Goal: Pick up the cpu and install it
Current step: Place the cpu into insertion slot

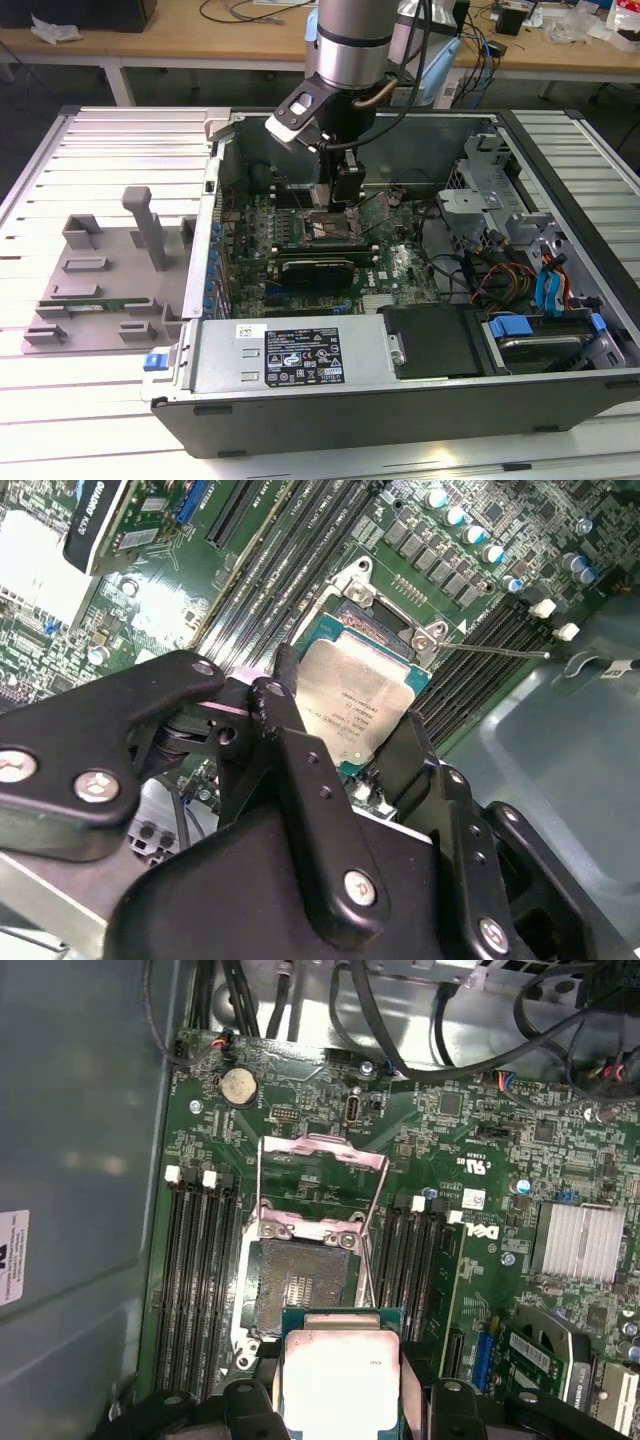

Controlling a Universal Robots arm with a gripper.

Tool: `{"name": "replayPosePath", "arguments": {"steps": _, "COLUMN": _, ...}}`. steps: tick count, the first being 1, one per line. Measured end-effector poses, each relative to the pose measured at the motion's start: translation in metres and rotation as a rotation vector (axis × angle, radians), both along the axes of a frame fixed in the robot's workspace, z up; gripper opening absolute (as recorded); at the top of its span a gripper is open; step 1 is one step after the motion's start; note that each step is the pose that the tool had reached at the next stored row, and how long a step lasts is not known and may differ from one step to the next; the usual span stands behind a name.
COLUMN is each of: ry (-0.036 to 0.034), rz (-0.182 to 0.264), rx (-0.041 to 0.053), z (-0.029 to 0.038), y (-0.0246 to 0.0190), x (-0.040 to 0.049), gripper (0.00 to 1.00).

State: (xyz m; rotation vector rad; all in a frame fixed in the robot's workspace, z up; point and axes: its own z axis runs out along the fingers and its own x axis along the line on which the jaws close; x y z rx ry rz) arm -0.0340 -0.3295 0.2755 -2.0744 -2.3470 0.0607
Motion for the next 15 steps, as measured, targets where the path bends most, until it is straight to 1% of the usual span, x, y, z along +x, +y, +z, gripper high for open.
{"name": "replayPosePath", "arguments": {"steps": 6, "ry": 0.0, "rz": -0.032, "rx": 0.0, "z": -0.0001, "y": 0.0, "x": 0.0, "gripper": 0.55}}
{"name": "replayPosePath", "arguments": {"steps": 15, "ry": 0.0, "rz": -0.099, "rx": 0.0, "z": -0.0003, "y": 0.0, "x": 0.0, "gripper": 0.55}}
